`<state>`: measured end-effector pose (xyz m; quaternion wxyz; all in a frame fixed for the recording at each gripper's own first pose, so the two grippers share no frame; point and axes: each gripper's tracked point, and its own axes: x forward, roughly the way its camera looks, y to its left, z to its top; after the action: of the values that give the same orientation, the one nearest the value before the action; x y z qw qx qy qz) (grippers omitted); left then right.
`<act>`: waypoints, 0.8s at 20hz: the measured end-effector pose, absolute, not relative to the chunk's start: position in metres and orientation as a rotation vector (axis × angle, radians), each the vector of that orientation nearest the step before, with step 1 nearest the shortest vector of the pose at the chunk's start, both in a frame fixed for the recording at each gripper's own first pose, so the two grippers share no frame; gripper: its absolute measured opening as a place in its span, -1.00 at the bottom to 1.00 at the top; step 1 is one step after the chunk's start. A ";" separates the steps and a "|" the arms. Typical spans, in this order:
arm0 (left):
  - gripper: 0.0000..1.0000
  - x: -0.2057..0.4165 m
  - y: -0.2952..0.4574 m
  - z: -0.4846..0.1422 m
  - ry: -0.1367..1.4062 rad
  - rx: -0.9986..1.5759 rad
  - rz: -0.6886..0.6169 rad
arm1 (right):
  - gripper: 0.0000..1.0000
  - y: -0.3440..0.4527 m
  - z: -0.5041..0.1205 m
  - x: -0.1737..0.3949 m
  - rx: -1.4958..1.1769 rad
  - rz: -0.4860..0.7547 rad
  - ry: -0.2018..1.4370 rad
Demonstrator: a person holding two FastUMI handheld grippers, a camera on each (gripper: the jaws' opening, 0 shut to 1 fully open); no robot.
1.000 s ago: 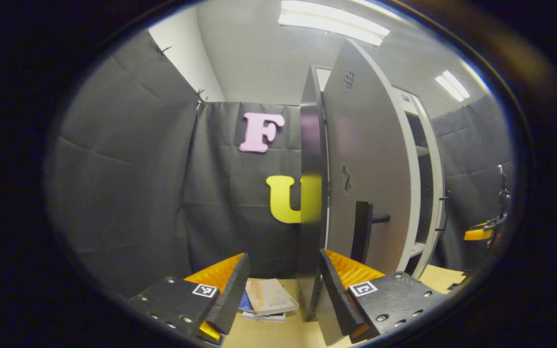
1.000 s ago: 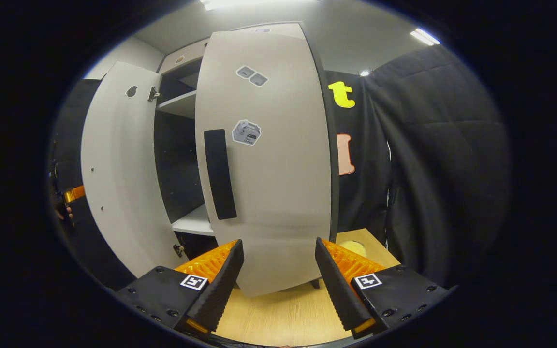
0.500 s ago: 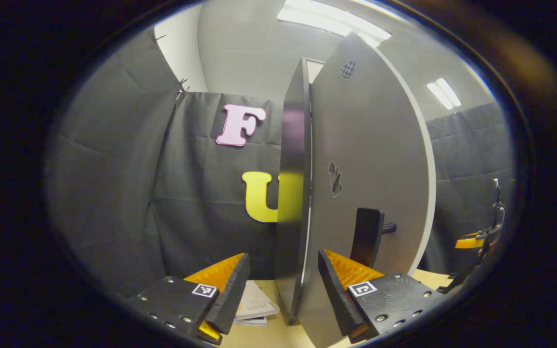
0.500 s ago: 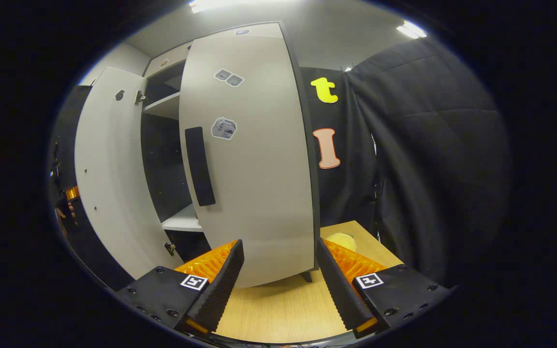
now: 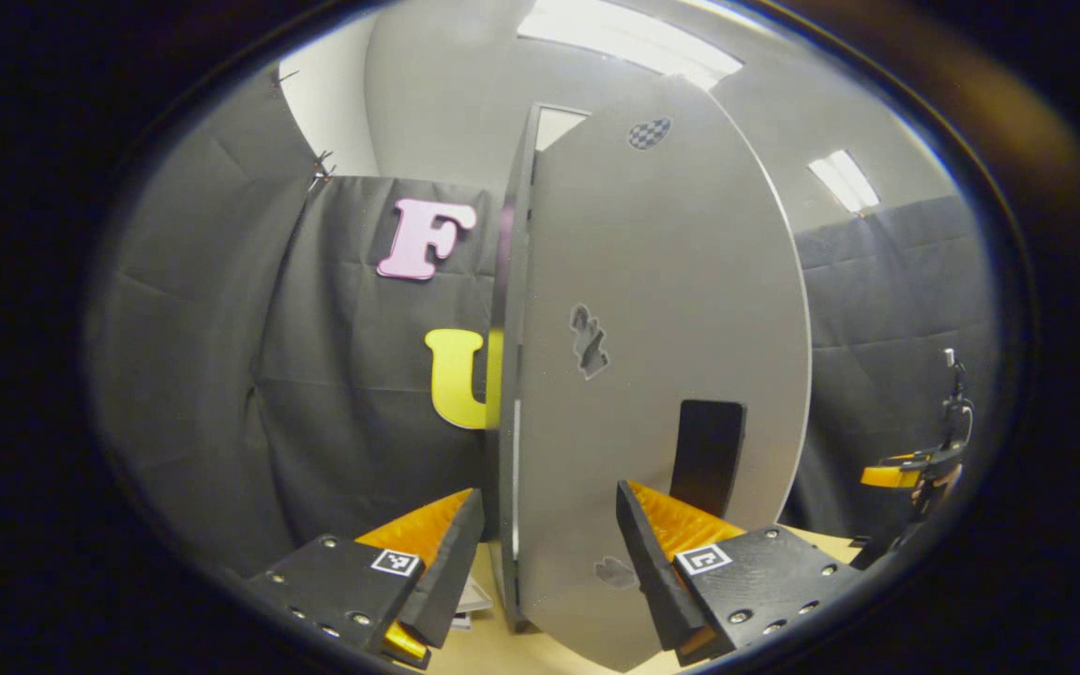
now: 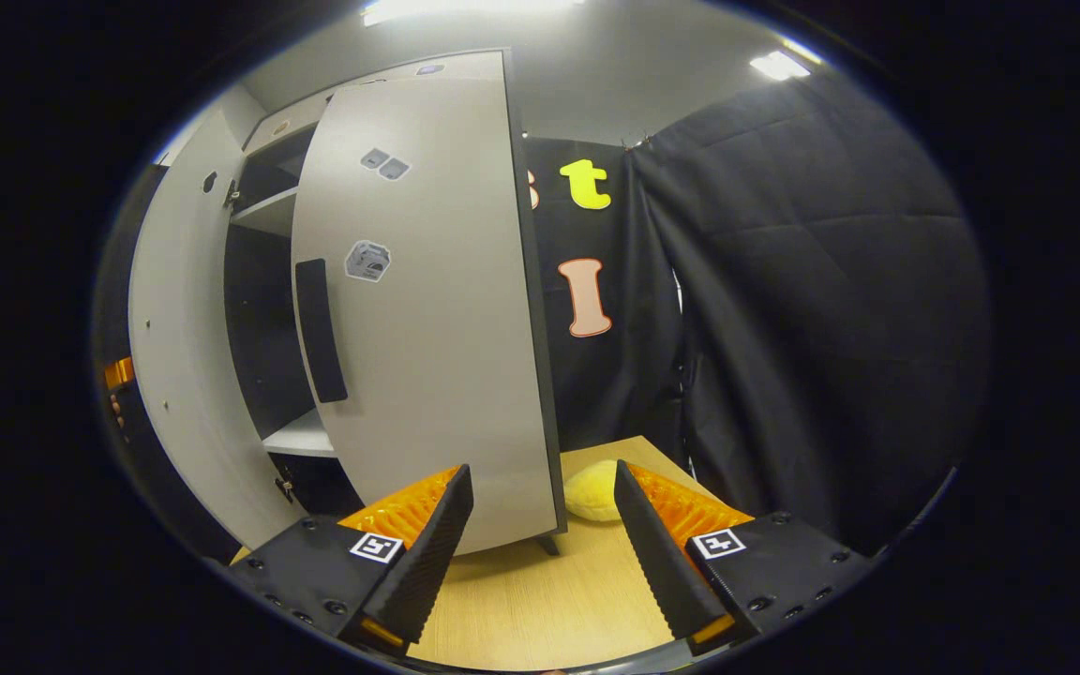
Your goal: Grab one shoe with the right hand and put it into the shoe cabinet, grab the other shoe with the left hand and put it into the shoe cabinet; then close the right door with the right hand and the left door with the left hand.
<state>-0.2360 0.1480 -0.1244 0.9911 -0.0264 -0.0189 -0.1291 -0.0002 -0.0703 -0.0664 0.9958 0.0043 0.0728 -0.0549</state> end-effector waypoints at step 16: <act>0.65 -0.239 0.068 -0.113 -0.076 -0.075 -0.137 | 0.92 -0.057 -0.057 -0.016 0.013 -0.123 0.123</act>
<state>-0.2394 0.0679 -0.1129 0.9962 -0.0374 -0.0379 -0.0685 -0.0155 -0.0569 -0.0567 0.9962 0.0063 0.0612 -0.0613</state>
